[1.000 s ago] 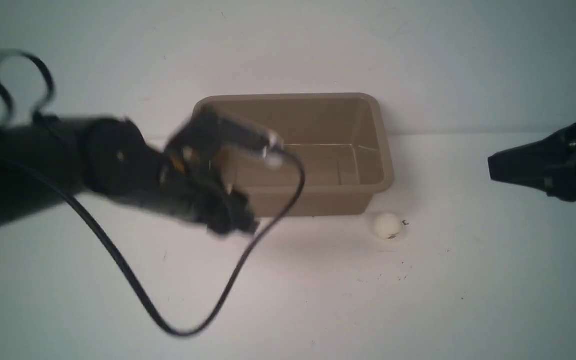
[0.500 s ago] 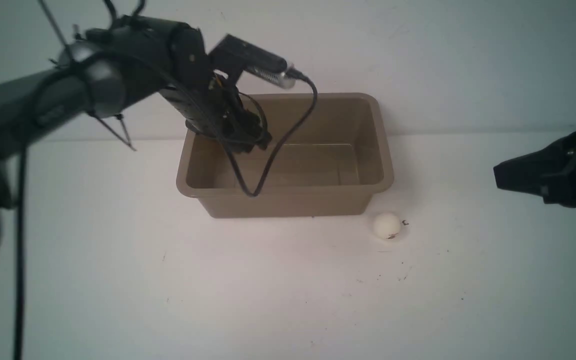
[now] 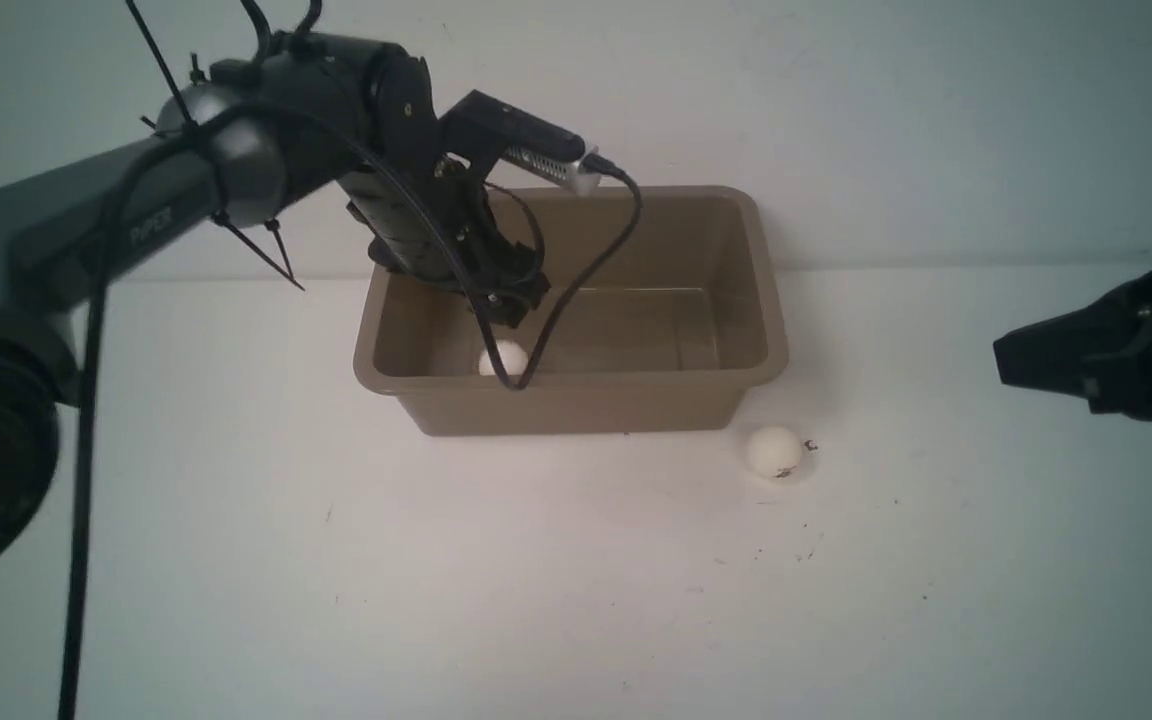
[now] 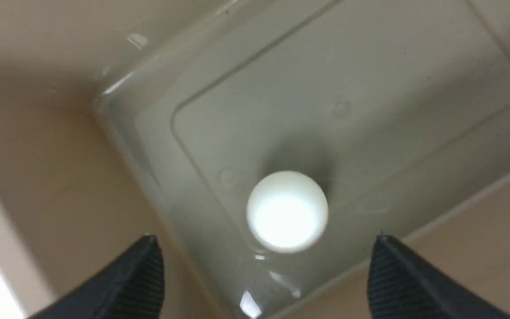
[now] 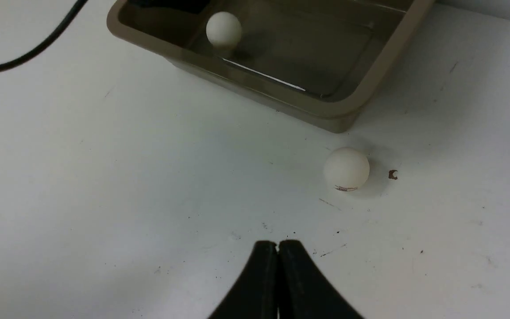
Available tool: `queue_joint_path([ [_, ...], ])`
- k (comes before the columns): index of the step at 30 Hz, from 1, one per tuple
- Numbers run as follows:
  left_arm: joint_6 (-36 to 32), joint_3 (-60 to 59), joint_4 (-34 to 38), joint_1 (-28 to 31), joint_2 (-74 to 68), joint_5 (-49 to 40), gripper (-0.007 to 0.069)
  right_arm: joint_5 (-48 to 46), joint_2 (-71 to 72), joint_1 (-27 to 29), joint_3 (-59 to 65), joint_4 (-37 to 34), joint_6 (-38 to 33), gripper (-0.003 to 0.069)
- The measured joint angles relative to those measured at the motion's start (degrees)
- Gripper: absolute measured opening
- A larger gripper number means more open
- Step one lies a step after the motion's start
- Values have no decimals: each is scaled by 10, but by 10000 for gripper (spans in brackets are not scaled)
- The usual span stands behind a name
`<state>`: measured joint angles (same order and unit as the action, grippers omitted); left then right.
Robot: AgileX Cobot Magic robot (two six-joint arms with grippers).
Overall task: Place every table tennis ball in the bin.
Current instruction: Use the left arm to put the table tennis ball into the box, then use the right arm to clamp the table tennis ball closest to it
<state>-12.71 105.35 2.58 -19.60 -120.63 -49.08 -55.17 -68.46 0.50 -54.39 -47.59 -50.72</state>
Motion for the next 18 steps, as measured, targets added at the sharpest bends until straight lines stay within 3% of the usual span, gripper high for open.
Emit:
queue_joint_path([
  [3,0,0,-1,0,39,-16,501,16,0,0,0,15,1,-10],
  [6,-6,-1,0,0,117,-20,371,46,-6,0,0,37,4,-10],
  [7,-20,-9,1,0,170,-14,280,68,-16,-6,0,53,4,-10],
  [8,-20,-11,1,0,176,-12,269,72,-18,-7,0,55,4,-10],
  [9,-27,-20,2,0,213,-8,209,87,-24,-13,3,66,2,-10],
  [13,-34,-82,7,0,331,-2,48,208,-65,-78,57,123,1,-10],
  [18,-39,-166,10,0,424,-2,-1,321,-131,-142,98,146,2,-10],
])
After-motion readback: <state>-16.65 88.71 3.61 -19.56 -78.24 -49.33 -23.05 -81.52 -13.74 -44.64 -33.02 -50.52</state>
